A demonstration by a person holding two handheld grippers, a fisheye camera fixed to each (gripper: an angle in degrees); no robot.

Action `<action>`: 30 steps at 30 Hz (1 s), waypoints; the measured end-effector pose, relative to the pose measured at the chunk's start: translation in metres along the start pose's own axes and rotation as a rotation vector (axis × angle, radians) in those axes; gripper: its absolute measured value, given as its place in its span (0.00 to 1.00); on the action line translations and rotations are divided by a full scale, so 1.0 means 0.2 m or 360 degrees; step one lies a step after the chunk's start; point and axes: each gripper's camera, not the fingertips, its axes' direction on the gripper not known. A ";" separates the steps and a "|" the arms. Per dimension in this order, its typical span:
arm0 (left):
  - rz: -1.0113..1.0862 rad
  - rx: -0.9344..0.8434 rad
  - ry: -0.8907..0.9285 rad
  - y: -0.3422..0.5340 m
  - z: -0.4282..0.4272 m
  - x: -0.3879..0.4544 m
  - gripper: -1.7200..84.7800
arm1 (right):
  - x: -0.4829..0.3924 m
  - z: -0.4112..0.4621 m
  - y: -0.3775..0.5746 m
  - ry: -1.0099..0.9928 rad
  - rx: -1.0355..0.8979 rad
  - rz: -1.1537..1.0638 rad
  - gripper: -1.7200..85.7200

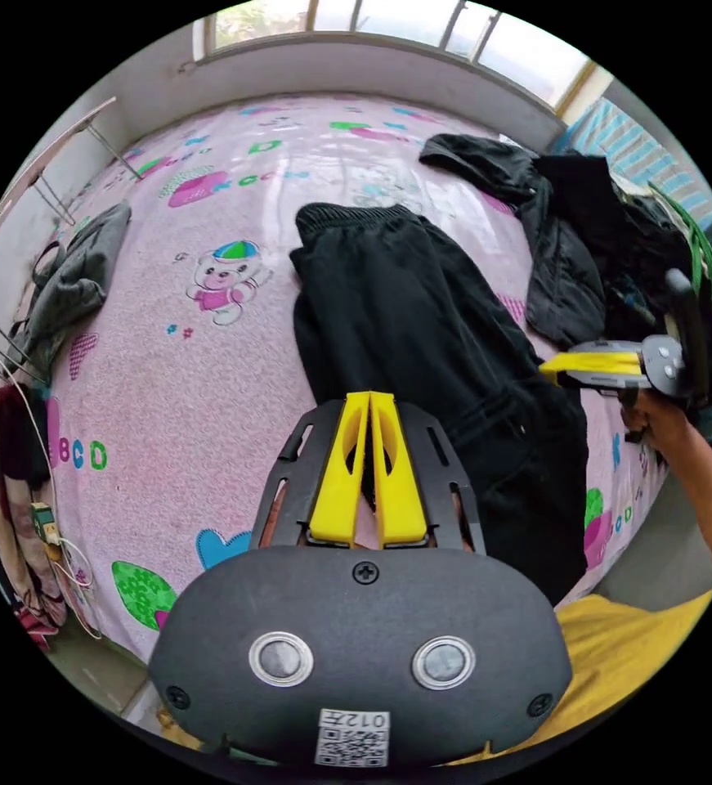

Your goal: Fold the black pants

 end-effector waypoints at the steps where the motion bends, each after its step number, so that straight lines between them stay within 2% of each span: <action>1: -0.0110 0.0023 0.0014 -0.08 -0.02 -0.07 0.02 | 0.01 -0.01 -0.01 -0.0018 0.0008 -0.0007 0.02; 6: -0.0344 0.0028 0.0207 -0.38 -0.06 -0.32 0.03 | 0.03 -0.02 -0.08 0.0020 -0.0015 -0.0096 0.02; 8: -0.0381 -0.0015 0.0144 -0.49 -0.06 -0.39 0.03 | 0.03 -0.02 -0.09 0.0028 -0.0017 -0.0110 0.02; 17: -0.0127 -0.0214 0.0116 -0.84 -0.06 -0.52 0.06 | 0.01 -0.09 -0.20 -0.0032 0.0042 -0.0223 0.02; 27: -0.0196 -0.0225 0.0505 -0.98 -0.20 -0.89 0.11 | 0.07 -0.08 -0.31 -0.0043 -0.0034 -0.0227 0.02; 30: -0.0170 -0.0216 0.0472 -1.00 -0.22 -0.94 0.11 | 0.08 -0.08 -0.33 -0.0053 -0.0032 -0.0214 0.02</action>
